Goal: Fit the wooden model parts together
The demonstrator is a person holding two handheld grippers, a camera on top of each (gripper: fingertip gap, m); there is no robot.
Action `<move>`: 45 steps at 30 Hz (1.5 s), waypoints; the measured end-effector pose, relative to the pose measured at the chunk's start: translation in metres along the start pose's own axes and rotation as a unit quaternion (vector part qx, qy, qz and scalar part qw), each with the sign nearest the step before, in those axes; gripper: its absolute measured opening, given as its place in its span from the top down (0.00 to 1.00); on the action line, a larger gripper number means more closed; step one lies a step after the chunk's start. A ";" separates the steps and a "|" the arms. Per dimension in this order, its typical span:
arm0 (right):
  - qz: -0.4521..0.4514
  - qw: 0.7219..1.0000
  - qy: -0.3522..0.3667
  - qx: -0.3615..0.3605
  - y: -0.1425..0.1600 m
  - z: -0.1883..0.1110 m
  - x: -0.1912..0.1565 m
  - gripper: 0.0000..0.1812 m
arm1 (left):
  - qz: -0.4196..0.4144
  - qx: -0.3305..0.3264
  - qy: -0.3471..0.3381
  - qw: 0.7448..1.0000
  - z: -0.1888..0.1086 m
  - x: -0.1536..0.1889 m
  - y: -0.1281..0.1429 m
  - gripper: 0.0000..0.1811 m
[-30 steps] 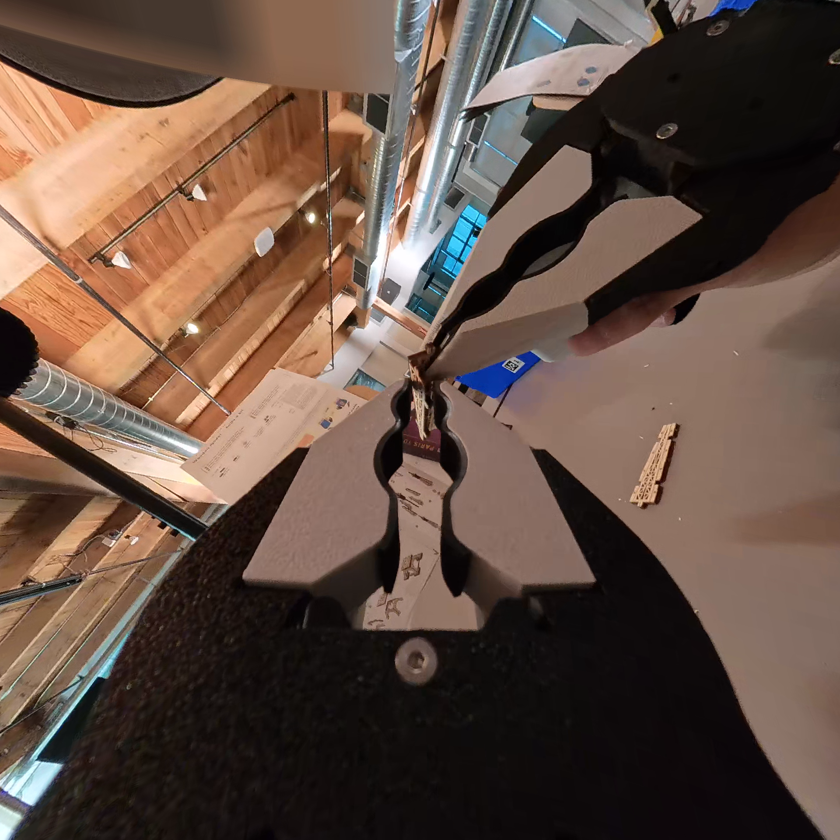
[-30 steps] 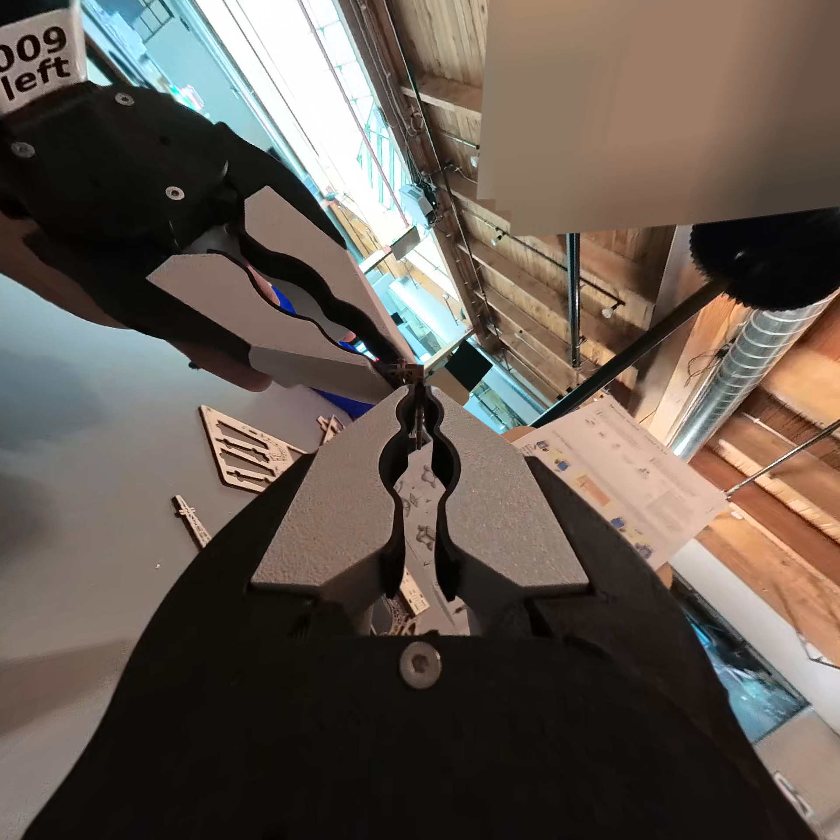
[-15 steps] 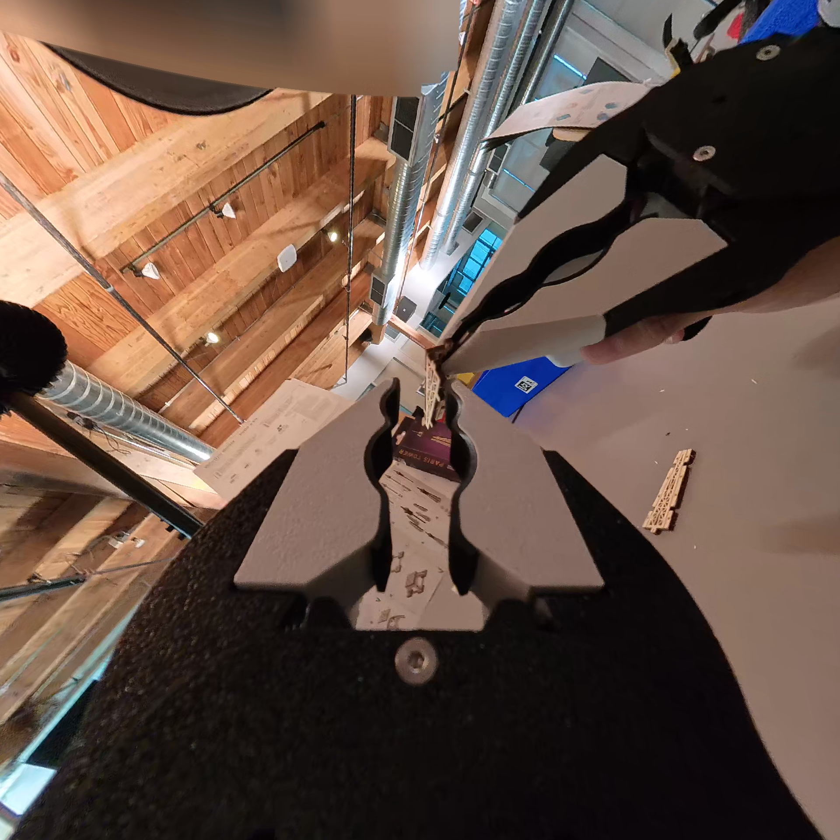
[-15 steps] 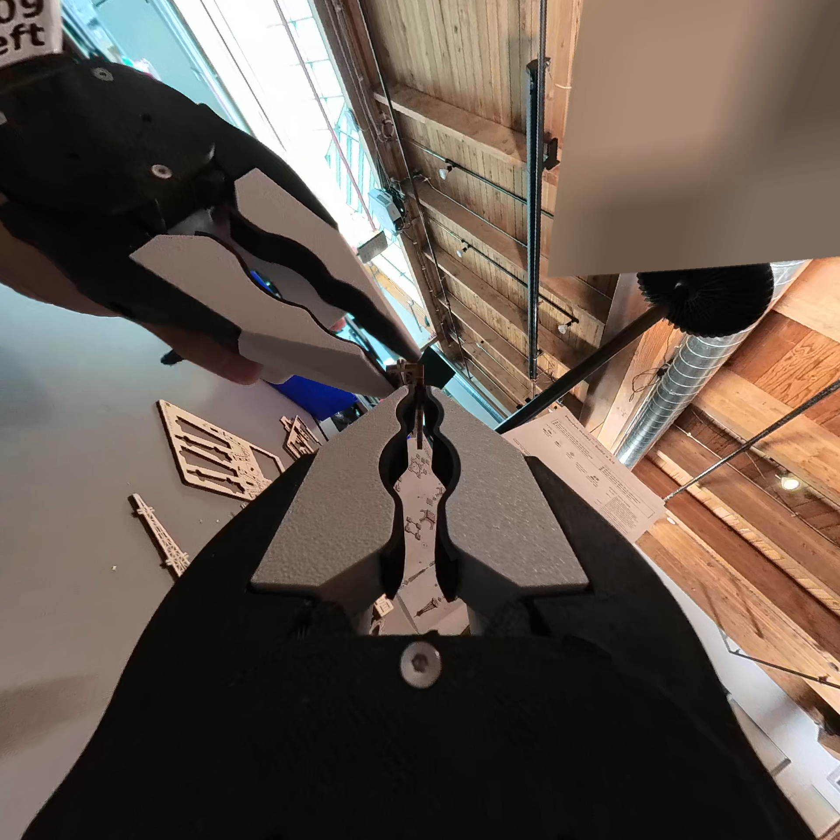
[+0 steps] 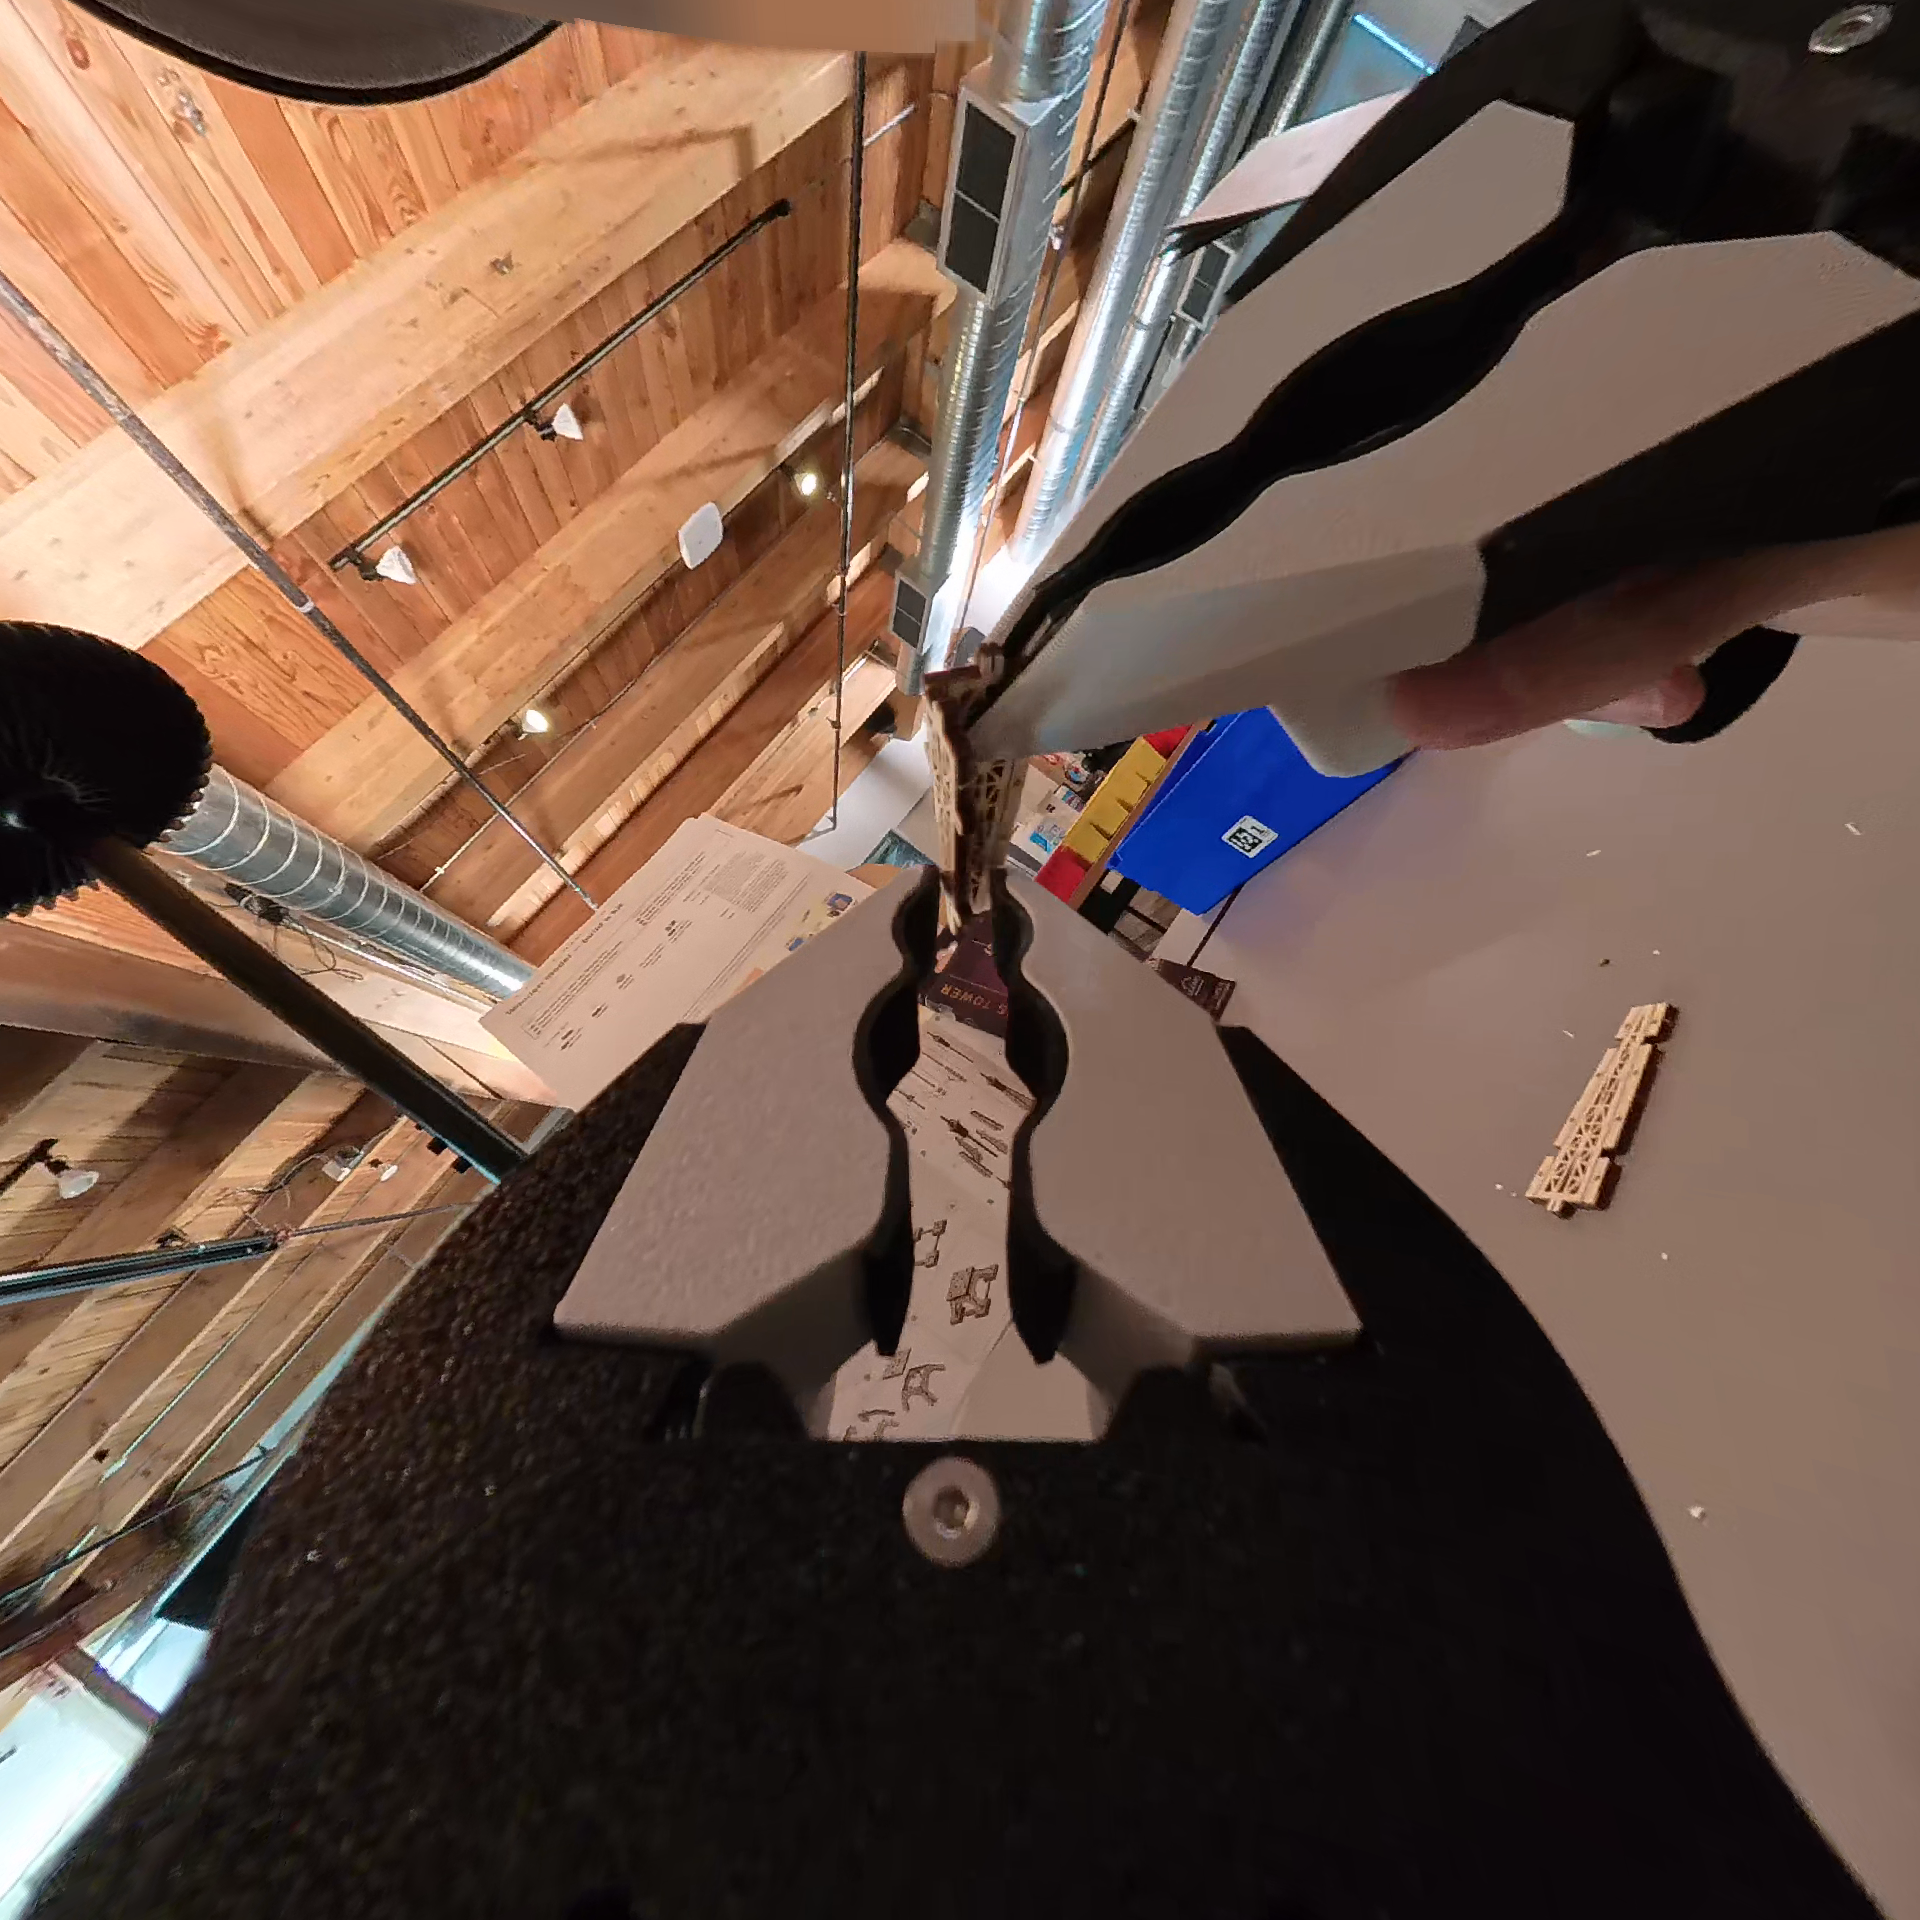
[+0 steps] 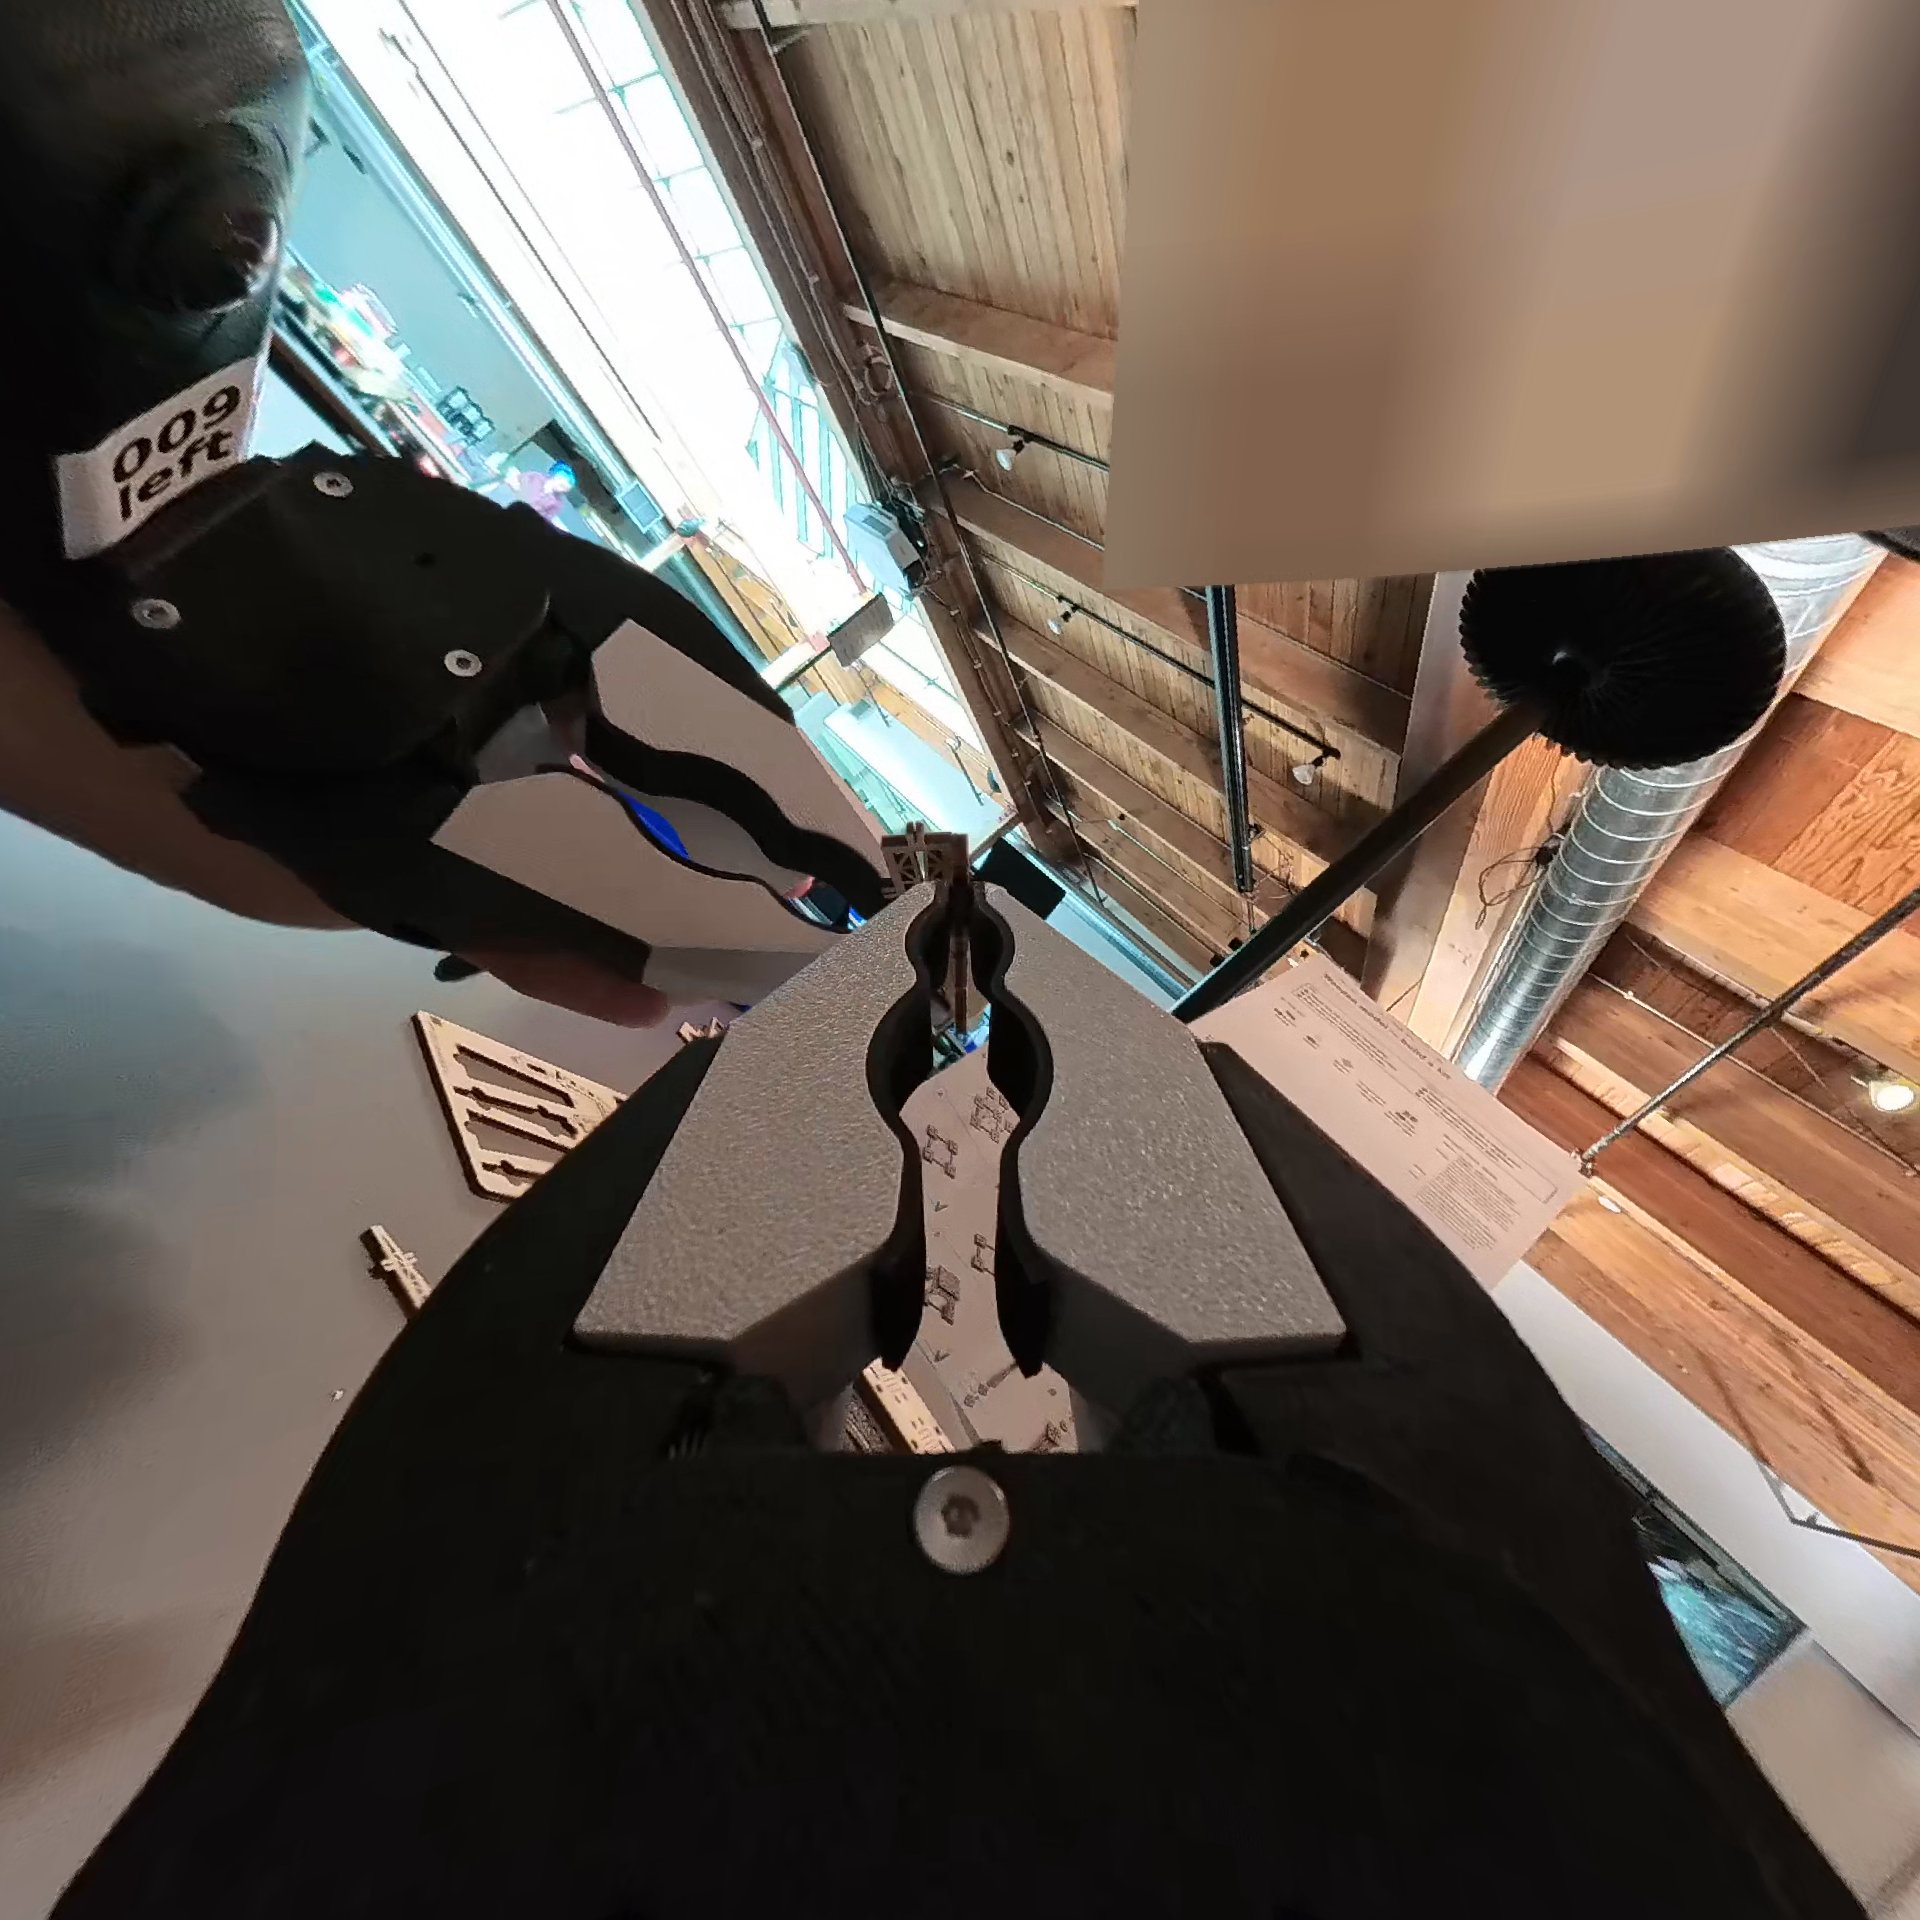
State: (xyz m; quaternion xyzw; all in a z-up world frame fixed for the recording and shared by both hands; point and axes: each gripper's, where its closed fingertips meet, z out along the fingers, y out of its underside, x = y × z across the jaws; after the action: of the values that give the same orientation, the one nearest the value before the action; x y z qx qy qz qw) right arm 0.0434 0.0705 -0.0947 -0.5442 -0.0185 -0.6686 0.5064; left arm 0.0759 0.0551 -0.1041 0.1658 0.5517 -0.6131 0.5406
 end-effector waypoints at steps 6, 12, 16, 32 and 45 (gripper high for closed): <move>-0.006 1.000 0.001 0.001 -0.002 0.000 -0.001 1.00 | -0.023 0.006 -0.009 1.000 -0.002 -0.003 -0.002 0.97; 0.017 1.000 -0.003 0.008 -0.003 0.000 -0.001 1.00 | -0.024 0.008 -0.006 1.000 -0.001 -0.002 -0.003 0.98; 0.099 0.995 -0.014 0.007 0.013 -0.003 0.006 0.86 | 0.045 -0.023 0.014 0.999 0.002 0.002 0.008 0.98; 0.732 0.642 -0.205 -0.094 0.076 -0.006 -0.025 0.81 | 0.400 -0.062 0.094 0.910 0.001 0.028 0.029 0.98; 0.741 0.620 -0.237 -0.103 0.063 -0.005 -0.036 0.90 | 0.422 -0.059 0.100 0.899 0.001 0.034 0.032 0.98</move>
State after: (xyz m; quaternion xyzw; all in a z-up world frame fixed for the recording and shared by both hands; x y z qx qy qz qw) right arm 0.0804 0.0607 -0.1569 -0.5614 0.3408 0.0875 0.7490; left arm 0.0907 0.0446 -0.1465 0.4111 0.5164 -0.2744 0.6994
